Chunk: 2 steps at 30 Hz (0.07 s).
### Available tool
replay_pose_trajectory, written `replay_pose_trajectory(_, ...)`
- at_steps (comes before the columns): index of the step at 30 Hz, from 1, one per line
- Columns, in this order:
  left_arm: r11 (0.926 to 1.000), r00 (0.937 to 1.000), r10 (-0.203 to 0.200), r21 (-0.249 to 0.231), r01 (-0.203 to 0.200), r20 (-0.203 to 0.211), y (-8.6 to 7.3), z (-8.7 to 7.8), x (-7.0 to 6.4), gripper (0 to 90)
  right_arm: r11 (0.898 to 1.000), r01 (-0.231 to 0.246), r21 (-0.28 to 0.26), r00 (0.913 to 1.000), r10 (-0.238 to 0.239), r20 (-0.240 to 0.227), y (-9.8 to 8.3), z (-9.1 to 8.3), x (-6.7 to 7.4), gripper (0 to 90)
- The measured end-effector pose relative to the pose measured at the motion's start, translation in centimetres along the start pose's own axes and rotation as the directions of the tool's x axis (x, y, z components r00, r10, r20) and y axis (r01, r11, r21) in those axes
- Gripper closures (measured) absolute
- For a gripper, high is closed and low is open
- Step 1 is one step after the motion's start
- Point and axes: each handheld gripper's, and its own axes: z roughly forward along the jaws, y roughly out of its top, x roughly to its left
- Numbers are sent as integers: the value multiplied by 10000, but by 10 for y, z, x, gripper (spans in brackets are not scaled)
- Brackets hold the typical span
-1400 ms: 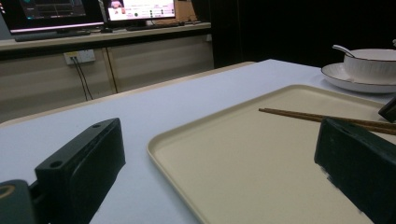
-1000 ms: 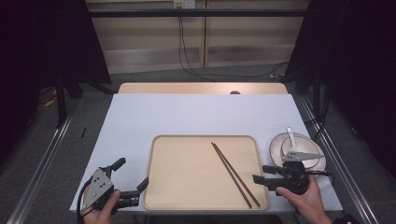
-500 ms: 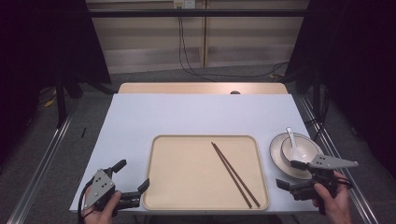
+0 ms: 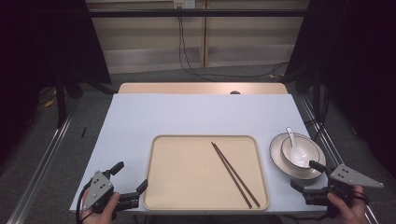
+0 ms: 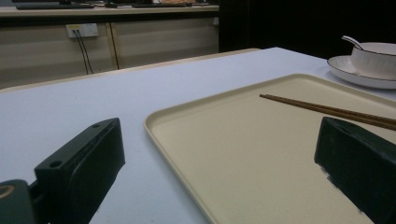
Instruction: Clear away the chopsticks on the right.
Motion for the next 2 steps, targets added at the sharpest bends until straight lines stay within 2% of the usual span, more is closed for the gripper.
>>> replay_pose_trajectory(2,10000,10000,-73,20,73,-42,0,1,0,15,9997,200,-139,9998,-199,49,0,-1,0,0)
